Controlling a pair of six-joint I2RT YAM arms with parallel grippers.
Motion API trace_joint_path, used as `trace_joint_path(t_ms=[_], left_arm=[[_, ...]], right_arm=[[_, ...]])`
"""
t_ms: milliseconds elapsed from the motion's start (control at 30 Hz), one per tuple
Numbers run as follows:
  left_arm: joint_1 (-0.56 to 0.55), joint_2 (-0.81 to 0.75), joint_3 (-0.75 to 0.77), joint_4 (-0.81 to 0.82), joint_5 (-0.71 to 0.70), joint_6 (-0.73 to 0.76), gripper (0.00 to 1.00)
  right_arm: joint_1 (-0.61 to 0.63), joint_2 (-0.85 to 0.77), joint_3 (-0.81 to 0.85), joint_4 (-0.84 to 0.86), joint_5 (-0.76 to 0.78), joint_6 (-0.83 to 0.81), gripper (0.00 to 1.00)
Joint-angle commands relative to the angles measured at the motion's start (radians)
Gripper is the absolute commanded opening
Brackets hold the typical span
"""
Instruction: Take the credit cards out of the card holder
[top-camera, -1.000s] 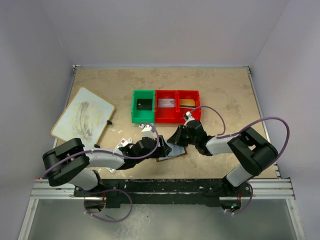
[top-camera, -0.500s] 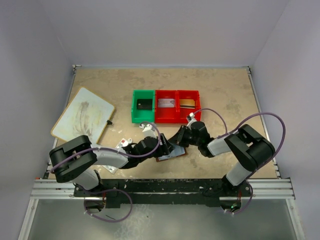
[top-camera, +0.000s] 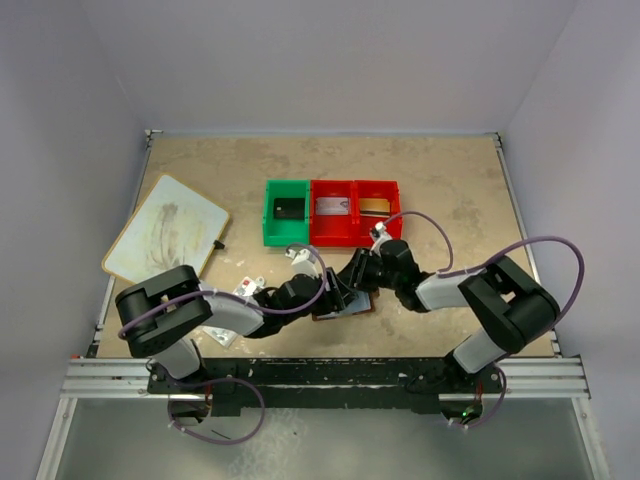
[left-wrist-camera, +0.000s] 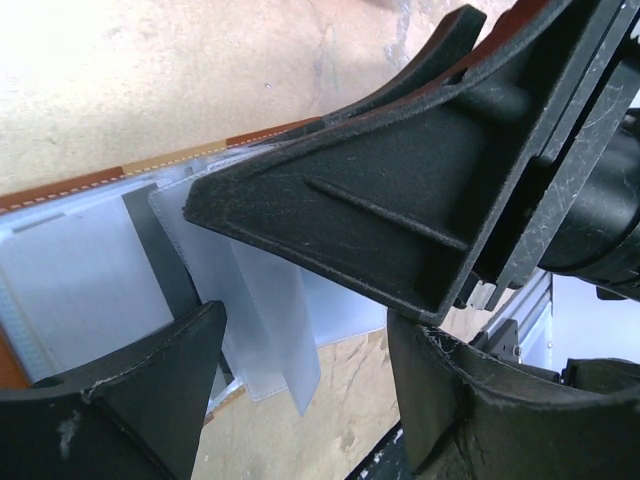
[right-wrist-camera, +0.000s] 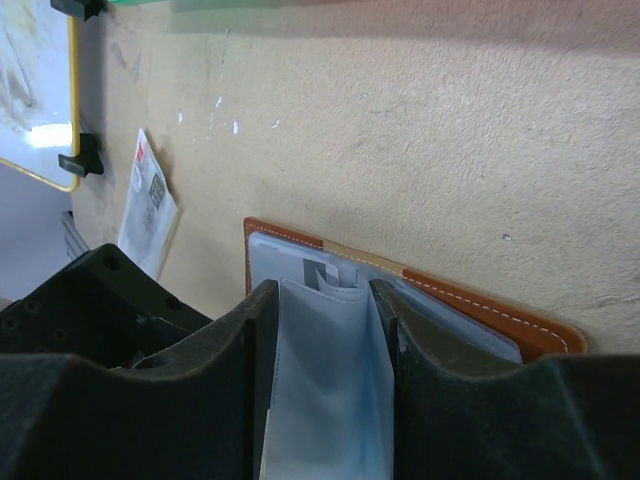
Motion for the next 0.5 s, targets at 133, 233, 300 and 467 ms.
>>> trace_joint_path(t_ms=[133,233,300,467], left_arm=[[-0.005,0.062,0.021,0.082,0.045,0.011,0.65],[-0.005,0.063,0.031,0.087,0.051,0.025,0.65],[-0.005,0.059,0.037,0.080,0.049,0.035,0.65],[-0.005,0.040,0.054,0.040,0.044,0.062,0.65]], right_arm=[[0.000,-0.026,0.025,-0.295,0.137,-0.143,0.48],[0.004,-0.039,0.044,-0.352,0.168,-0.169,0.46],[0.009,-0.045,0.059,-0.384,0.185,-0.187,0.43],[0.013,-0.054,0.083,-0.428,0.217,-0.204,0.28]])
